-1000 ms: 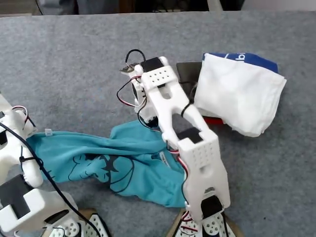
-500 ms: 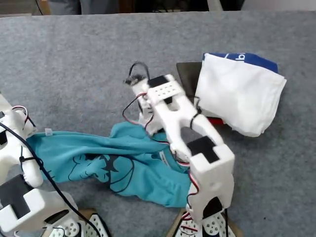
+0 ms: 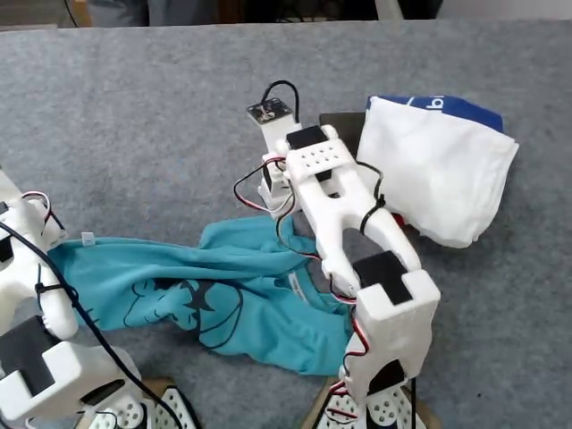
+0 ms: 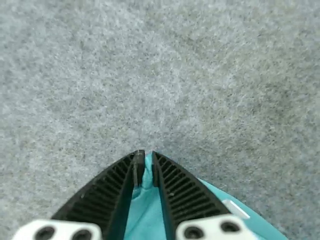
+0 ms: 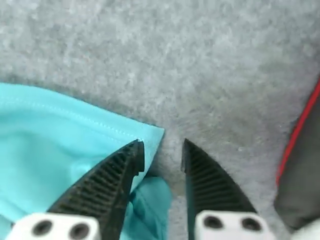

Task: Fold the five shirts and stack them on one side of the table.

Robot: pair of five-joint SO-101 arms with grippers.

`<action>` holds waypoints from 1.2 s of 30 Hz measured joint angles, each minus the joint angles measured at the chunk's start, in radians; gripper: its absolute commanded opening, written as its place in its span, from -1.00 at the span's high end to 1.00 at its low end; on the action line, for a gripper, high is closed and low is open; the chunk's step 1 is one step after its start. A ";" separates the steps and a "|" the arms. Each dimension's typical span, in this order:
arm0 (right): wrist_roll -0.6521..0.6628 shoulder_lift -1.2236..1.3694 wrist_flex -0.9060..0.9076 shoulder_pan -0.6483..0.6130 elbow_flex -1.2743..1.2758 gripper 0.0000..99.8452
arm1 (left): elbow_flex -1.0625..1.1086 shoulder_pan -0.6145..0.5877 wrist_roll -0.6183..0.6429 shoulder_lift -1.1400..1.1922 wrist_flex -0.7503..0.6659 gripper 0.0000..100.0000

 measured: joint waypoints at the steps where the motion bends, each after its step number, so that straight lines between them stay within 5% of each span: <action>1: -0.008 0.018 0.000 0.000 0.000 0.67 | 0.000 0.000 0.000 0.000 0.000 0.94; 36: -0.107 0.175 0.109 -0.071 -0.192 0.67 | 0.000 0.000 0.000 0.000 0.000 0.94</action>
